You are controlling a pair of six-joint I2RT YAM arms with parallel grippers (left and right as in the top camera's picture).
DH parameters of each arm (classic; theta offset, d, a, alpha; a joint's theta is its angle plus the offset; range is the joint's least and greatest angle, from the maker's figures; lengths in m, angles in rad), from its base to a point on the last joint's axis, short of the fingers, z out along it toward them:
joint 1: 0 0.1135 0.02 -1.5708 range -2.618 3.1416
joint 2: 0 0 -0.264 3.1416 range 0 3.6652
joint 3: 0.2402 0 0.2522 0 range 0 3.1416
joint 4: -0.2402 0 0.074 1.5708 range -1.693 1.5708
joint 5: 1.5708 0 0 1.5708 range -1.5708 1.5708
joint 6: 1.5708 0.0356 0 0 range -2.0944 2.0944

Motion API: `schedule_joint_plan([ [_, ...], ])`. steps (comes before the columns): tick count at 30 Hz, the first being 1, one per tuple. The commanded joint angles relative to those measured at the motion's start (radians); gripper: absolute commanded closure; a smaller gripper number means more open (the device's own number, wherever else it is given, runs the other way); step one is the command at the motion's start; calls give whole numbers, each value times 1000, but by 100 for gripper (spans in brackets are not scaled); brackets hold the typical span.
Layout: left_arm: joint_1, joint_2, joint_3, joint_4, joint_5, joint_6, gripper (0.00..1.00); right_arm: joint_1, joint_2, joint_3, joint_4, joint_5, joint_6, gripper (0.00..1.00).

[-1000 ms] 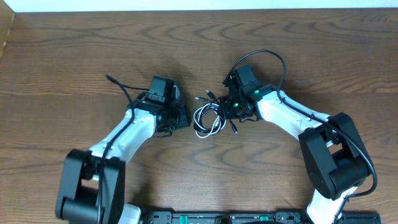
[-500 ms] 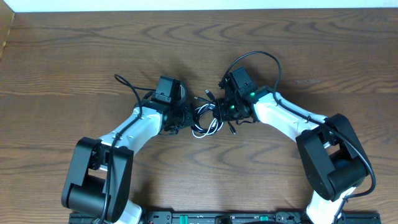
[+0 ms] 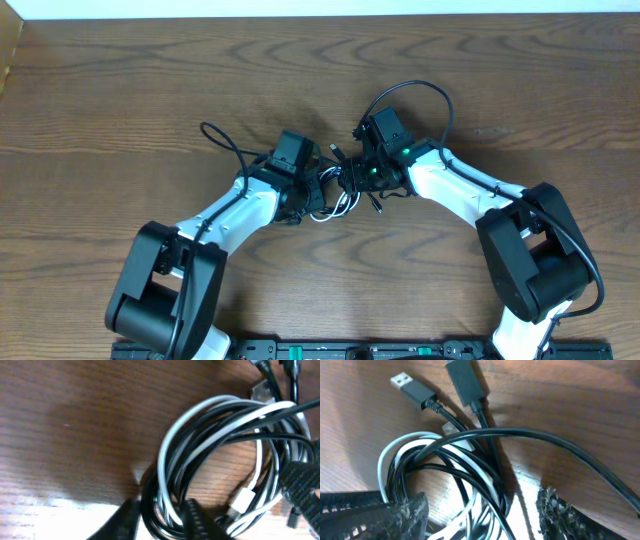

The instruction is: Untangle cables

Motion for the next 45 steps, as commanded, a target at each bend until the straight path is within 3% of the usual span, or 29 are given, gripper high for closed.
schedule_joint_plan([
  [1,-7,10,-9,3,-56,-39,81,-2,4,18,6,33,1,33],
  [2,-7,10,-9,5,-56,-39,87,-3,4,18,7,33,1,33],
  [6,-7,10,-9,51,-40,37,92,-7,4,18,10,62,1,28],
  [11,1,9,10,128,120,326,92,-23,4,18,10,85,0,23],
  [13,5,6,33,107,133,390,92,-35,4,18,10,85,-4,21],
  [17,19,-24,66,80,133,422,92,-65,4,18,10,69,-62,20],
  [21,31,-69,74,84,133,422,92,-107,2,27,10,19,-119,30],
  [27,32,-106,74,87,150,421,92,-172,2,27,25,-73,-120,33],
  [29,32,-106,74,87,160,421,92,-191,2,27,39,-133,-121,40],
  [31,31,-105,74,87,161,421,92,-217,2,27,64,-249,-152,60],
  [33,31,-105,74,87,161,421,92,-236,2,27,88,-338,-165,72],
  [36,31,-105,73,86,159,421,92,-261,2,27,119,-460,-164,98],
  [42,31,-105,70,60,120,421,90,-266,2,27,121,-483,-164,99],
  [45,31,-105,70,24,109,420,72,-263,2,27,118,-458,-165,93],
])
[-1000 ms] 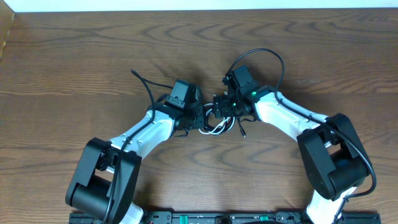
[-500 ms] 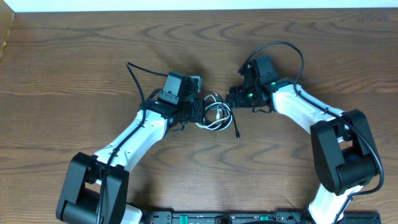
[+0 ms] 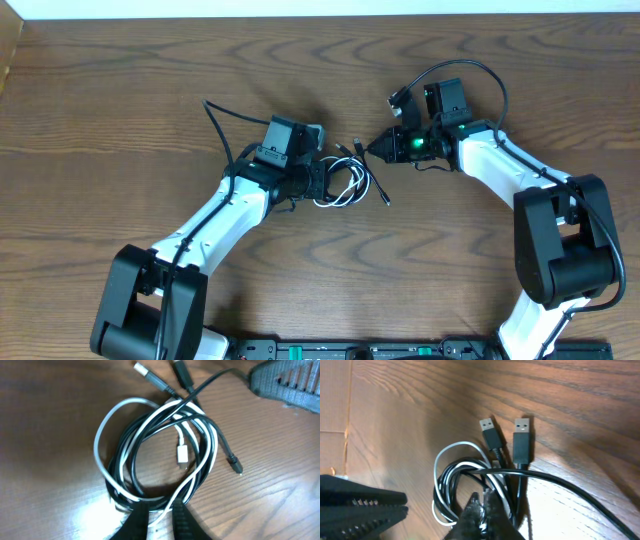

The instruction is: Untangle cables

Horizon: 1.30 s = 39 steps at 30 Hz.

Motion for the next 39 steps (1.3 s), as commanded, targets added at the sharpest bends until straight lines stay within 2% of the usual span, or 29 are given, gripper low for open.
schedule_joint_plan([
  [1,2,-12,25,-42,-25,17,67,5,2,19,-5,-14,-17,92],
  [3,2,-12,25,-79,-25,-3,51,6,2,19,-13,10,-17,87],
  [4,2,-12,24,-99,-25,-17,48,8,2,19,-17,23,-17,86],
  [15,2,13,-3,-131,-39,-164,47,11,2,18,-24,51,-17,78],
  [21,2,82,-3,-88,-111,-309,47,18,2,18,-24,80,-16,76],
  [25,2,129,-3,-34,-111,-340,47,31,2,18,-27,119,-17,76],
  [32,2,164,-3,-33,-103,-357,47,55,2,18,-31,129,-17,73],
  [38,2,163,-3,-33,-100,-357,47,78,2,18,-32,167,-17,76],
  [39,2,163,-3,-33,-100,-357,41,80,2,18,-35,180,-17,77],
])
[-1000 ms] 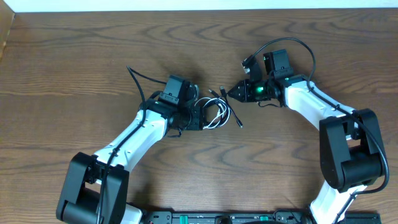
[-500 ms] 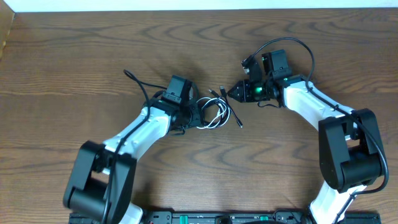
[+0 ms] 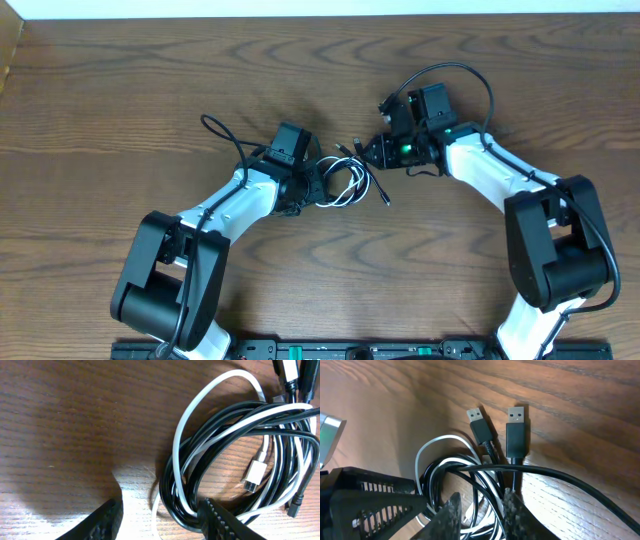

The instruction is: Untangle cables

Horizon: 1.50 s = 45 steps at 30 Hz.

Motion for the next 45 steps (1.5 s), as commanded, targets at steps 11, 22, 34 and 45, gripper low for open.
schedule_joint_plan([
  [11,3,23,-4,-6,9,-8,65,2,2,18,-6,51,-27,75],
  [22,3,23,-4,-6,9,-98,75,16,2,18,-5,51,-27,68],
  [34,84,23,-4,-33,9,47,92,60,2,18,-5,51,-16,72],
  [45,156,23,-4,-89,10,91,92,114,2,18,-4,51,-16,73],
])
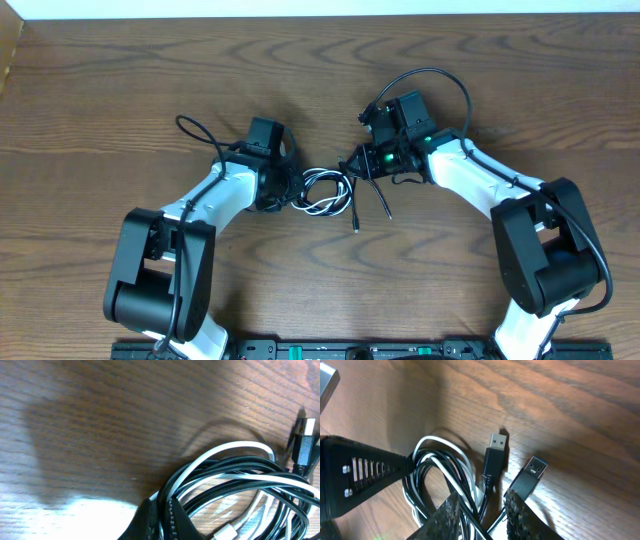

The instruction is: Untangle cables

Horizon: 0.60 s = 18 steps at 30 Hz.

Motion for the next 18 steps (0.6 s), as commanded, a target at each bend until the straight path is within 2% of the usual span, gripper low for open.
schedule_joint_plan([
  [1,25,13,-10,-32,-28,53,92,19,2,18,0,1,2,73],
  [5,39,13,-10,-49,-18,114,92,32,2,18,1,0,2,75],
  [6,43,13,-10,-53,-18,149,92,32,2,18,0,0,1,81],
  [9,44,13,-10,-64,-3,238,93,20,-4,18,-3,-36,0,86],
  [11,44,13,-10,-70,59,318,93,0,-14,19,8,-63,0,90],
  [13,44,13,-10,-73,111,373,93,-21,-21,19,23,-69,1,99],
  [18,44,13,-10,-64,195,401,92,-106,-32,19,23,-71,1,97],
])
